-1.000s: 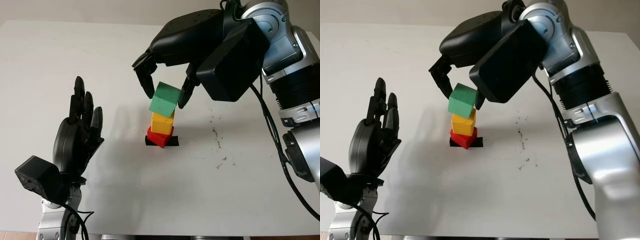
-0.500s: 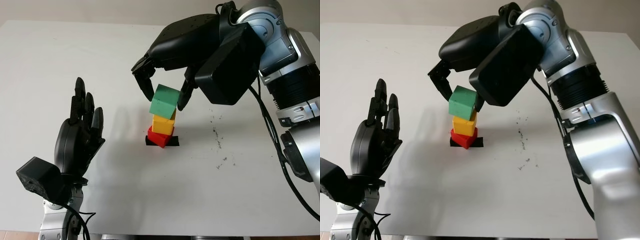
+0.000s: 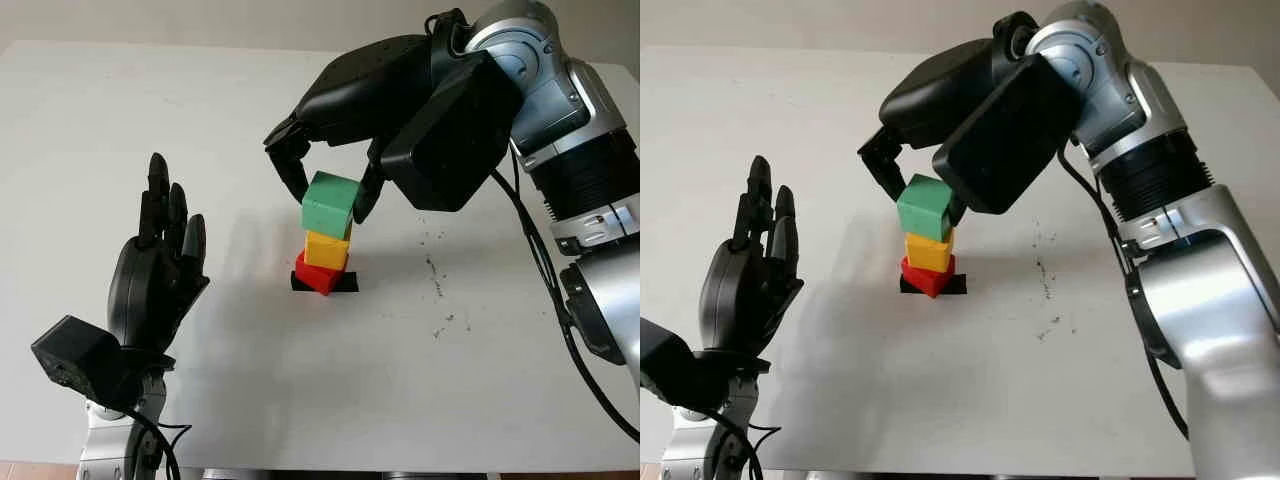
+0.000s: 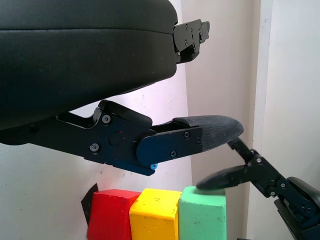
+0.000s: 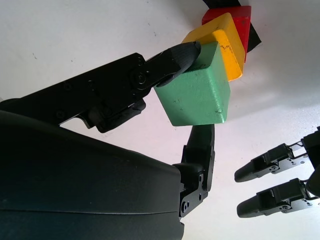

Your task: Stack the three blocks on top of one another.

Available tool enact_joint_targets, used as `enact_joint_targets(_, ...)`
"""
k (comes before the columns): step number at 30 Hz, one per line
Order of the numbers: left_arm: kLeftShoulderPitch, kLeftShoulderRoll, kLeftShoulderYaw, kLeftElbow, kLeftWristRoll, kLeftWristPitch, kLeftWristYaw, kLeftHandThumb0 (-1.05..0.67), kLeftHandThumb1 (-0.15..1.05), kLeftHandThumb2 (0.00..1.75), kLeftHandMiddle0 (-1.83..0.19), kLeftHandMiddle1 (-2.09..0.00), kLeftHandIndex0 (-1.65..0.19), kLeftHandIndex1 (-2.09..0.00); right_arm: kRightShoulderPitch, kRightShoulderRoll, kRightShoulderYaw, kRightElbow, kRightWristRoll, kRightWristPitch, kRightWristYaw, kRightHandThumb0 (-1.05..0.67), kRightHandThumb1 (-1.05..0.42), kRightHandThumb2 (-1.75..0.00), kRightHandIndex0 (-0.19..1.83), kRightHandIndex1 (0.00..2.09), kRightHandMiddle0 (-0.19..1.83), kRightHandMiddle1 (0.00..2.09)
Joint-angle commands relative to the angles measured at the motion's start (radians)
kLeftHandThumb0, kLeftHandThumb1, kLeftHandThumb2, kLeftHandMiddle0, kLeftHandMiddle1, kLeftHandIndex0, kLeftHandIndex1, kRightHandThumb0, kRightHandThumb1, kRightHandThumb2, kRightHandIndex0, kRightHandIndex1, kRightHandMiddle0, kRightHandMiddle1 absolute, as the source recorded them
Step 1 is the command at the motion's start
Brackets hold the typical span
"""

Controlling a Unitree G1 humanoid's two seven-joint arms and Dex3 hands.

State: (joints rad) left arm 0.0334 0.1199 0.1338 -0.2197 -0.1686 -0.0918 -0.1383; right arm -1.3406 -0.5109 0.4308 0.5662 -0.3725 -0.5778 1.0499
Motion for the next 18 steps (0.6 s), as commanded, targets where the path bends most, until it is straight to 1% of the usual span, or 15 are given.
enact_joint_targets(1,0.009,-0.001,-0.002,-0.015,0.005,0.003,0.003,-0.67,1.05,0.57,0.19,0.00,0.19,0.00,0.009,-0.008,-0.002,-0.020,-0.001,0.004,0.000,-0.51,-0.90,-0.05,-0.02,0.03,0.12,0.71)
enact_joint_targets(4,0.009,-0.001,-0.002,-0.015,0.000,0.005,0.001,-0.67,1.05,0.57,0.19,0.00,0.19,0.00,0.012,-0.009,-0.002,-0.024,-0.006,0.004,-0.004,-0.53,-0.90,-0.05,-0.11,0.03,0.10,0.46)
enact_joint_targets(8,0.010,0.000,-0.004,-0.018,0.007,0.008,0.004,-0.67,1.05,0.57,0.19,0.00,0.19,0.00,0.013,-0.010,-0.005,-0.032,-0.008,0.013,-0.001,-0.53,-0.91,-0.06,-0.18,0.02,0.04,0.28)
enact_joint_targets(12,0.008,-0.001,-0.003,-0.011,0.002,0.001,0.000,-0.67,1.05,0.56,0.19,0.00,0.19,0.00,0.013,-0.014,-0.002,-0.034,-0.012,0.002,-0.005,-0.54,-0.91,-0.06,-0.19,0.00,-0.05,0.19)
enact_joint_targets(18,0.008,0.005,0.001,-0.005,-0.004,-0.001,-0.010,-0.66,1.05,0.57,0.19,0.00,0.19,0.00,0.006,-0.027,0.001,-0.039,-0.023,-0.021,-0.002,-0.61,-0.91,-0.05,-0.19,0.00,-0.17,0.08)
